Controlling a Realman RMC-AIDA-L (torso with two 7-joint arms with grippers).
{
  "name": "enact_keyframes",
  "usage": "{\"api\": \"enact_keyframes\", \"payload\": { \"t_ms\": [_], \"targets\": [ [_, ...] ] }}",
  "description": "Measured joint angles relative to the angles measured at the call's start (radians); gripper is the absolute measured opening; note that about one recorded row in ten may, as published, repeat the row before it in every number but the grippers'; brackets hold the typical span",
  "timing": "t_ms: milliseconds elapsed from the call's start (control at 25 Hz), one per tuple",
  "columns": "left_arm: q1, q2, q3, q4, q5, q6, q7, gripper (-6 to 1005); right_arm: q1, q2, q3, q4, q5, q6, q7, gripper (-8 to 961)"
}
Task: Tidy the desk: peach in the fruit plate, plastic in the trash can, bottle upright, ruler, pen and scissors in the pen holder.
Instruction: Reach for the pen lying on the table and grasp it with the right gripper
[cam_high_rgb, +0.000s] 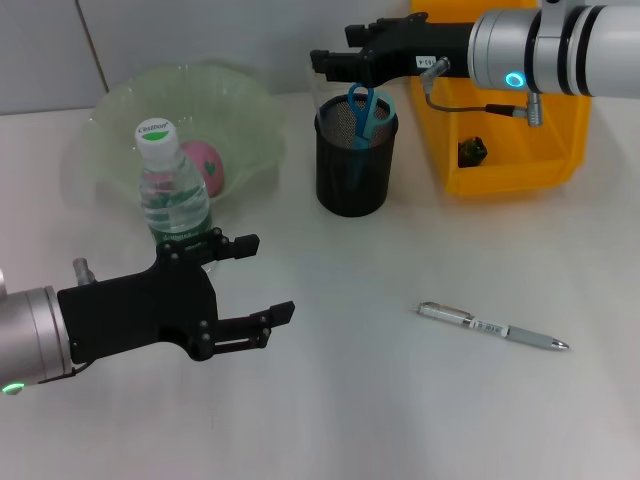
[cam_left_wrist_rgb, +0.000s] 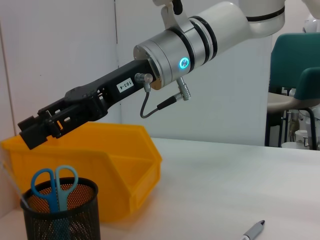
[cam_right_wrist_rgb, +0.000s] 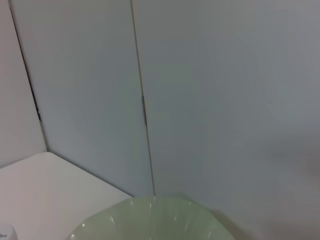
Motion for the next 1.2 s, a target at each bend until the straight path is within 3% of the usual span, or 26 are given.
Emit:
{"api": "enact_keyframes", "payload": {
  "t_ms": [280, 480, 520, 680, 720, 760, 880, 920, 960, 1120, 1200],
  "targets": [
    [-0.001, 0.0, 0.0, 0.002, 0.0, -0.001, 0.0, 827, -0.017, -0.001, 0.01, -0.037, 0.011, -0.023, 0.01, 630],
    [-0.002, 0.0, 0.0, 0.004, 0.0, 0.002, -0.006, 827, -0.105, -0.004, 0.014, -0.149, 0.112, -0.112, 0.016, 655],
    [-0.002, 0.0, 0.0, 0.004, 0.0, 0.002, -0.006, 827, -0.152, -0.006, 0.017, -0.214, 0.145, -0.173, 0.035, 660],
    [-0.003, 0.0, 0.001, 0.003, 0.0, 0.003, -0.007, 827, -0.204, -0.013, 0.033, -0.309, 0.152, -0.29, 0.1, 680],
    [-0.003, 0.0, 0.001, 0.003, 0.0, 0.003, -0.007, 827, -0.22, -0.032, 0.056, -0.344, 0.145, -0.405, 0.146, 685],
    [-0.003, 0.0, 0.001, 0.003, 0.0, 0.003, -0.007, 827, -0.22, -0.032, 0.056, -0.344, 0.145, -0.405, 0.146, 690],
    [-0.006, 0.0, 0.005, -0.023, 0.0, 0.008, -0.023, 827, -0.21, -0.076, 0.123, -0.361, 0.102, -0.604, 0.219, 706],
    [-0.008, 0.001, 0.001, -0.029, -0.001, 0.021, -0.046, 827, -0.183, -0.112, 0.185, -0.354, 0.044, -0.728, 0.26, 711],
    [-0.008, 0.001, 0.001, -0.029, -0.001, 0.021, -0.046, 827, -0.183, -0.112, 0.185, -0.354, 0.044, -0.728, 0.26, 716],
    [-0.01, 0.003, -0.006, -0.045, -0.001, 0.039, -0.101, 827, -0.125, -0.183, 0.257, -0.326, -0.057, -0.914, 0.3, 736],
    [-0.011, 0.002, -0.01, -0.046, -0.002, 0.039, -0.111, 827, -0.114, -0.19, 0.259, -0.326, -0.079, -0.941, 0.3, 746]
  ]
}}
